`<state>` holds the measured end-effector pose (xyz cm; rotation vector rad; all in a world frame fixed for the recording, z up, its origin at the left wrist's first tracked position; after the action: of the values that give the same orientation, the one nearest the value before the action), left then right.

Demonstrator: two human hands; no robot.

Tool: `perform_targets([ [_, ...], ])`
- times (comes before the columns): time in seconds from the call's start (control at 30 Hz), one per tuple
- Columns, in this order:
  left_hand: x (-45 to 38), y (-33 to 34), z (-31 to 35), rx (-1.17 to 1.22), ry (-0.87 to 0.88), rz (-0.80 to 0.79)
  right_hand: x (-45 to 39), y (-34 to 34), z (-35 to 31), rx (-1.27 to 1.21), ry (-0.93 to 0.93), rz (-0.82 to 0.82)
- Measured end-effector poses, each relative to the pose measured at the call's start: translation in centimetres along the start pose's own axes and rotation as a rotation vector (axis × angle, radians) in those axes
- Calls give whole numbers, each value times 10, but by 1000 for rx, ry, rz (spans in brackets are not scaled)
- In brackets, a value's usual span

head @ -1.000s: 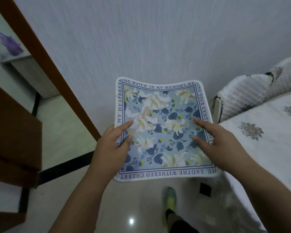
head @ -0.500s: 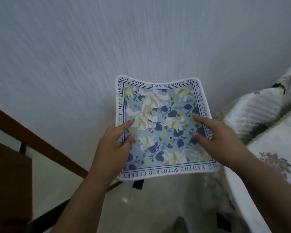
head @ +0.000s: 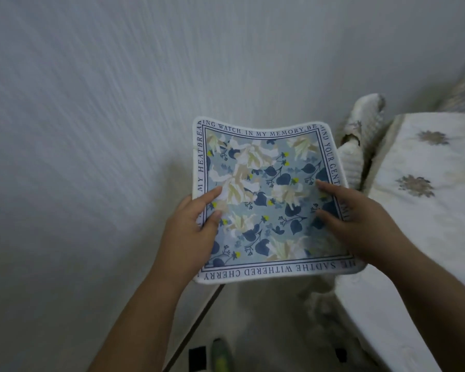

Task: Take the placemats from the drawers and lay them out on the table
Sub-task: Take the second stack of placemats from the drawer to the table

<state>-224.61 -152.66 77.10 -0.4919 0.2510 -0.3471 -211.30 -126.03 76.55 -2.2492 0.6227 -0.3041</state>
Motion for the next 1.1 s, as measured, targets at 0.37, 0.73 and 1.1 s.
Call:
perform_targets([
  [0.37,-130,26,-12,63,198,-344,-15,10,-14,39,285,256],
  [0.73,-219,95,12,101,304,-480,-67,-10,18,23,378,424],
  [1.1,-343,182,51,15,318,-396,-226,-59,82,-13,310,402],
])
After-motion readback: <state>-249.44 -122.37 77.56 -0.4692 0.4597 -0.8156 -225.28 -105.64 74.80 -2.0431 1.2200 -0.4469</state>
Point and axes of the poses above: each hand's wrist, its own x-axis away from the middle knuckle, its own y-axis out of the palm, z = x × y, the point moved 5 cm from there along -x, towards the middle knuckle, and after that the axes turned 1 degree about -y, right-handed, at the moved point
